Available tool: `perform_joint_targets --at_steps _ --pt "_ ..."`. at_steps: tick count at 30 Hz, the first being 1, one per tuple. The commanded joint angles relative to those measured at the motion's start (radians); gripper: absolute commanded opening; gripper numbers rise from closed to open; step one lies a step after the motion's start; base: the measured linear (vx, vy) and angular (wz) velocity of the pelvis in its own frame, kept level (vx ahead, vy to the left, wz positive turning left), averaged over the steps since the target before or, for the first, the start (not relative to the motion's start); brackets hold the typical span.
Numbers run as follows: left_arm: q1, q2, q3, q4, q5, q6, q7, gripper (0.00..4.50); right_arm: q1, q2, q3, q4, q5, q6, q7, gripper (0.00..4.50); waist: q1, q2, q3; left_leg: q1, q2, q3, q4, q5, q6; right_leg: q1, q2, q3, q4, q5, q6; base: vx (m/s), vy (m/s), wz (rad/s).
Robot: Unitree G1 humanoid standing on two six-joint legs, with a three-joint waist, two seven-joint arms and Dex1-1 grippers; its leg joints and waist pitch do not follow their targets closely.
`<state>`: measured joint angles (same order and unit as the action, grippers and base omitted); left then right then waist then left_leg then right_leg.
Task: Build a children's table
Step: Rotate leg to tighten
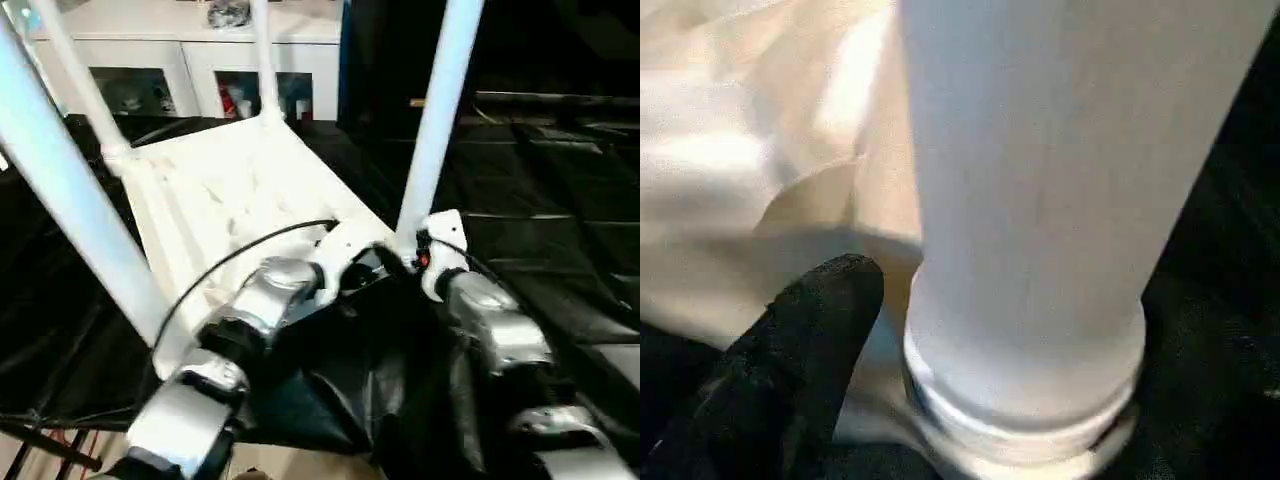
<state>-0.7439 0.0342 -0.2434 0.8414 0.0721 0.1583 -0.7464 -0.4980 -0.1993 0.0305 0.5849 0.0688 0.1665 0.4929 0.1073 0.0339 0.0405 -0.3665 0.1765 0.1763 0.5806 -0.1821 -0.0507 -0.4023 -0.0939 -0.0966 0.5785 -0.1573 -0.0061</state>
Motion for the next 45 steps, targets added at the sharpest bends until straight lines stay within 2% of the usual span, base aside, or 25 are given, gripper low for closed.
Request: perform_joint_targets --at_steps 1,2,3,4,6,7,8,11,12,15,16,18,24,26,28,30,31,35,38,39,40,41,42,44,45 --pt "0.014 -0.006 0.008 -0.063 -0.053 -0.082 -0.067 0.0 0.018 -0.006 0.077 -0.048 -0.005 -0.013 0.109 3.95 0.005 -0.028 -0.059 0.001 0.048 -0.015 -0.066 -0.187 0.083 0.058 -0.073 0.048 -0.072 -0.303 -0.177 0.0 0.0 0.0" --pt "0.032 0.016 0.004 -0.092 -0.067 -0.091 -0.123 0.0 0.03 -0.049 0.088 -0.068 -0.008 -0.025 0.169 3.95 0.006 -0.028 -0.059 0.002 0.049 -0.014 -0.065 -0.186 0.087 0.057 -0.072 0.05 -0.071 -0.301 -0.176 0.0 0.0 0.0" --pt "0.032 0.016 0.004 -0.092 -0.067 -0.091 -0.123 0.0 0.03 -0.049 0.088 -0.068 -0.008 -0.025 0.169 3.95 0.007 -0.029 -0.06 0.001 0.05 -0.015 -0.065 -0.183 0.089 0.06 -0.074 0.049 -0.069 -0.295 -0.179 0.0 0.0 0.0" --pt "0.044 0.028 0.001 -0.112 -0.076 -0.094 -0.157 0.0 0.037 -0.073 0.093 -0.08 -0.009 -0.032 0.204 3.95 0.005 -0.031 -0.06 0.003 0.051 -0.012 -0.064 -0.184 0.093 0.054 -0.072 0.05 -0.07 -0.292 -0.186 0.0 0.0 0.0" --pt "0.082 0.063 -0.011 -0.182 -0.106 -0.079 -0.252 0.0 0.056 -0.127 0.099 -0.115 0.007 -0.037 0.297 3.95 0.01 -0.03 -0.06 0.003 0.055 -0.014 -0.064 -0.182 0.098 0.057 -0.074 0.05 -0.066 -0.291 -0.193 0.0 0.0 0.0" --pt "0.097 0.076 -0.015 -0.211 -0.119 -0.07 -0.288 0.0 0.064 -0.147 0.101 -0.13 0.016 -0.036 0.331 3.95 0.01 -0.033 -0.059 0.002 0.055 -0.013 -0.064 -0.183 0.101 0.057 -0.074 0.05 -0.065 -0.294 -0.193 0.0 0.0 0.0" --pt "0.123 0.103 -0.03 -0.263 -0.135 -0.048 -0.346 0.0 0.069 -0.17 0.098 -0.143 0.029 -0.035 0.368 3.95 0.012 -0.029 -0.06 0.003 0.057 -0.012 -0.063 -0.179 0.104 0.053 -0.073 0.051 -0.064 -0.29 -0.196 0.0 0.0 0.0" --pt "0.168 0.149 -0.055 -0.348 -0.152 -0.015 -0.432 0.0 0.072 -0.206 0.093 -0.158 0.059 -0.035 0.443 3.95 0.021 -0.029 -0.063 0.005 0.062 -0.011 -0.062 -0.168 0.106 0.052 -0.072 0.051 -0.055 -0.256 -0.214 0.0 0.0 0.0" --pt "0.175 0.155 -0.056 -0.36 -0.155 -0.009 -0.442 0.0 0.073 -0.213 0.096 -0.162 0.064 -0.036 0.458 3.95 0.021 -0.027 -0.059 0.003 0.062 -0.011 -0.063 -0.171 0.107 0.049 -0.07 0.051 -0.056 -0.259 -0.214 0.0 0.0 0.0" --pt "0.188 0.166 -0.057 -0.382 -0.16 0.002 -0.459 0.0 0.076 -0.223 0.101 -0.17 0.076 -0.029 0.495 3.95 0.025 -0.029 -0.058 0.006 0.061 -0.011 -0.064 -0.185 0.093 0.048 -0.072 0.052 -0.06 -0.287 -0.209 0.0 0.0 0.0" --pt "0.196 0.173 -0.058 -0.394 -0.161 0.009 -0.468 0.0 0.078 -0.228 0.106 -0.178 0.084 -0.02 0.519 3.95 0.026 -0.034 -0.058 0.007 0.061 -0.01 -0.064 -0.188 0.089 0.047 -0.071 0.053 -0.062 -0.296 -0.204 0.0 0.0 0.0" --pt "0.211 0.188 -0.062 -0.422 -0.165 0.028 -0.483 0.0 0.083 -0.239 0.116 -0.189 0.09 -0.007 0.559 3.95 0.03 -0.034 -0.059 0.007 0.062 -0.011 -0.064 -0.182 0.086 0.048 -0.072 0.053 -0.058 -0.291 -0.201 0.0 0.0 0.0" --pt "0.23 0.202 -0.065 -0.466 -0.171 0.061 -0.486 0.0 0.086 -0.234 0.124 -0.192 0.106 0.004 0.593 3.46 0.031 -0.038 -0.058 0.005 0.059 -0.011 -0.063 -0.166 0.086 0.048 -0.071 0.053 -0.059 -0.296 -0.196 0.0 0.0 0.0" --pt "0.23 0.202 -0.065 -0.467 -0.171 0.062 -0.486 0.0 0.086 -0.233 0.124 -0.192 0.107 0.005 0.593 3.46 0.03 -0.038 -0.057 0.005 0.059 -0.012 -0.064 -0.167 0.085 0.049 -0.071 0.052 -0.058 -0.296 -0.195 0.0 0.0 0.0" --pt "0.231 0.201 -0.065 -0.469 -0.171 0.065 -0.485 0.0 0.09 -0.23 0.125 -0.196 0.112 0.01 0.596 3.15 0.03 -0.039 -0.058 0.005 0.058 -0.011 -0.063 -0.164 0.083 0.048 -0.071 0.053 -0.058 -0.29 -0.196 0.0 0.0 0.0" --pt "0.226 0.19 -0.064 -0.46 -0.163 0.067 -0.466 0.0 0.104 -0.224 0.126 -0.209 0.118 0.019 0.593 3.07 0.032 -0.039 -0.058 0.005 0.059 -0.011 -0.062 -0.157 0.086 0.049 -0.071 0.053 -0.057 -0.279 -0.197 0.0 0.0 0.0" --pt "0.225 0.188 -0.064 -0.457 -0.16 0.067 -0.461 0.0 0.105 -0.222 0.125 -0.209 0.119 0.02 0.59 3.07 0.032 -0.035 -0.059 0.006 0.059 -0.012 -0.062 -0.154 0.086 0.049 -0.071 0.053 -0.056 -0.273 -0.199 0.0 0.0 0.0" --pt "0.201 0.156 -0.06 -0.404 -0.129 0.067 -0.373 0.0 0.104 -0.182 0.099 -0.175 0.101 0.009 0.487 2.79 0.028 -0.037 -0.057 0.005 0.056 -0.012 -0.062 -0.163 0.078 0.048 -0.071 0.052 -0.061 -0.284 -0.199 0.0 0.0 0.0" --pt "0.151 0.099 -0.05 -0.307 -0.088 0.056 -0.251 0.0 0.069 -0.117 0.05 -0.071 0.074 0.01 0.297 2.76 0.023 -0.038 -0.054 0.007 0.052 -0.013 -0.065 -0.198 0.054 0.048 -0.071 0.05 -0.07 -0.351 -0.179 0.0 0.0 0.0" --pt "0.12 0.066 -0.043 -0.256 -0.07 0.06 -0.187 0.0 0.049 -0.083 0.021 -0.02 0.069 0.021 0.196 2.76 0.018 -0.035 -0.056 0.006 0.051 -0.015 -0.066 -0.2 0.041 0.047 -0.071 0.05 -0.07 -0.36 -0.174 0.0 0.0 0.0" --pt "0.114 0.059 -0.041 -0.246 -0.069 0.063 -0.173 0.0 0.047 -0.077 0.018 -0.014 0.069 0.021 0.182 2.75 0.015 -0.033 -0.055 0.009 0.051 -0.016 -0.067 -0.21 0.032 0.046 -0.07 0.049 -0.072 -0.365 -0.173 0.0 0.0 0.0" --pt "0.078 0.018 -0.027 -0.19 -0.059 0.073 -0.093 0.0 0.034 -0.042 -0.003 0.014 0.072 0.031 0.095 2.75 0.007 -0.037 -0.055 0.008 0.048 -0.015 -0.066 -0.221 0.025 0.049 -0.071 0.048 -0.075 -0.377 -0.168 0.0 0.0 0.0" --pt "0.077 0.017 -0.026 -0.188 -0.059 0.073 -0.091 0.0 0.034 -0.041 -0.004 0.015 0.072 0.032 0.092 2.75 0.005 -0.036 -0.055 0.011 0.047 -0.015 -0.065 -0.226 0.026 0.048 -0.071 0.048 -0.078 -0.378 -0.166 0.0 0.0 0.0" --pt "0.026 -0.037 -0.002 -0.11 -0.05 0.07 0.021 0.0 0.022 0.014 -0.018 0.032 0.07 0.048 -0.006 2.75 0.004 -0.035 -0.057 0.008 0.047 -0.014 -0.064 -0.209 0.035 0.049 -0.069 0.049 -0.075 -0.352 -0.168 0.0 0.0 0.0" --pt "0.012 -0.05 -0.001 -0.087 -0.047 0.064 0.04 0.0 0.016 0.035 -0.013 0.037 0.058 0.036 -0.04 2.75 0.006 -0.026 -0.058 0.011 0.047 -0.015 -0.063 -0.205 0.034 0.047 -0.071 0.05 -0.073 -0.333 -0.175 0.0 0.0 0.0"
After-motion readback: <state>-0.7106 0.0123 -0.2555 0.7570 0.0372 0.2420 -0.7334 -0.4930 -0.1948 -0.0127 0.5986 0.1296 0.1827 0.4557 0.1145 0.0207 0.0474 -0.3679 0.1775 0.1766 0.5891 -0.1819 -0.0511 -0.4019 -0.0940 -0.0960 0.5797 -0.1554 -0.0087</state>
